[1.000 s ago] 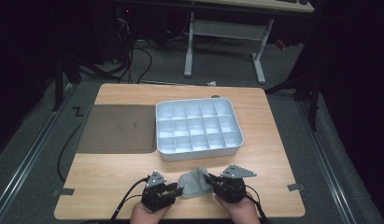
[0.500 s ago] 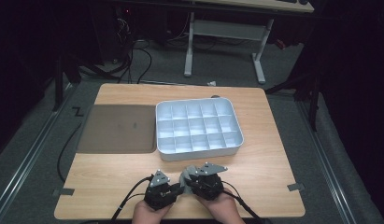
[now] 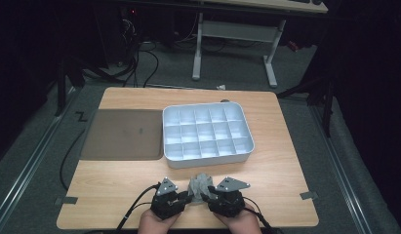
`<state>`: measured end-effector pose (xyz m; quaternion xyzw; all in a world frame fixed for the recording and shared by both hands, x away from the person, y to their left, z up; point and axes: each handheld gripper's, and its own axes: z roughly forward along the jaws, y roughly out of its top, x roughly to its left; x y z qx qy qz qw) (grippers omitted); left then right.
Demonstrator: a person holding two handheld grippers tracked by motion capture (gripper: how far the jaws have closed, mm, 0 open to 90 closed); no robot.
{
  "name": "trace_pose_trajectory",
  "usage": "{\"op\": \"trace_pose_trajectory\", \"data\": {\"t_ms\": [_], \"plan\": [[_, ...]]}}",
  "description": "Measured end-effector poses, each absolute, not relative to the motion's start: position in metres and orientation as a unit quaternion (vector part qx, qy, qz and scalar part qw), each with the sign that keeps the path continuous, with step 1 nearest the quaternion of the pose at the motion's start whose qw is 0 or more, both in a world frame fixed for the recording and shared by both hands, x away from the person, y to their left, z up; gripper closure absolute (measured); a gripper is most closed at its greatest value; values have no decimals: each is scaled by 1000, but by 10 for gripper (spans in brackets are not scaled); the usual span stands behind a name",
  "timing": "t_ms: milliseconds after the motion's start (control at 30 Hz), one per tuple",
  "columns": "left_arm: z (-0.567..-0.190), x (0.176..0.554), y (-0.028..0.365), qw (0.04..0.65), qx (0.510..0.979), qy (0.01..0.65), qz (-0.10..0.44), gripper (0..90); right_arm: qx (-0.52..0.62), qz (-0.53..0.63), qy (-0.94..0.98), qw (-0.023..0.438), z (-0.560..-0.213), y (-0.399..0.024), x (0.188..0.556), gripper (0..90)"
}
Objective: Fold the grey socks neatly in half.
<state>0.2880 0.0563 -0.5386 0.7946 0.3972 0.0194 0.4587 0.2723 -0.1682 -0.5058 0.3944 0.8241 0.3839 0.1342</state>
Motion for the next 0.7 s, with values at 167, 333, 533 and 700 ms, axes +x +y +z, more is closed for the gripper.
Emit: {"op": "trace_pose_trajectory", "data": {"t_ms": [167, 333, 533, 700], "plan": [[-538, 287, 54, 452, 798, 397, 30, 756, 395, 376, 823, 159, -508, -167, 277, 887], [-537, 287, 49, 440, 808, 389, 49, 827, 399, 397, 807, 179, -496, -167, 278, 890], [-537, 287, 48, 437, 811, 386, 53, 837, 390, 419, 801, 172, -489, -159, 282, 889], [-537, 287, 49, 439, 810, 386, 48, 822, 374, 419, 816, 137, -499, -144, 291, 889]]}}
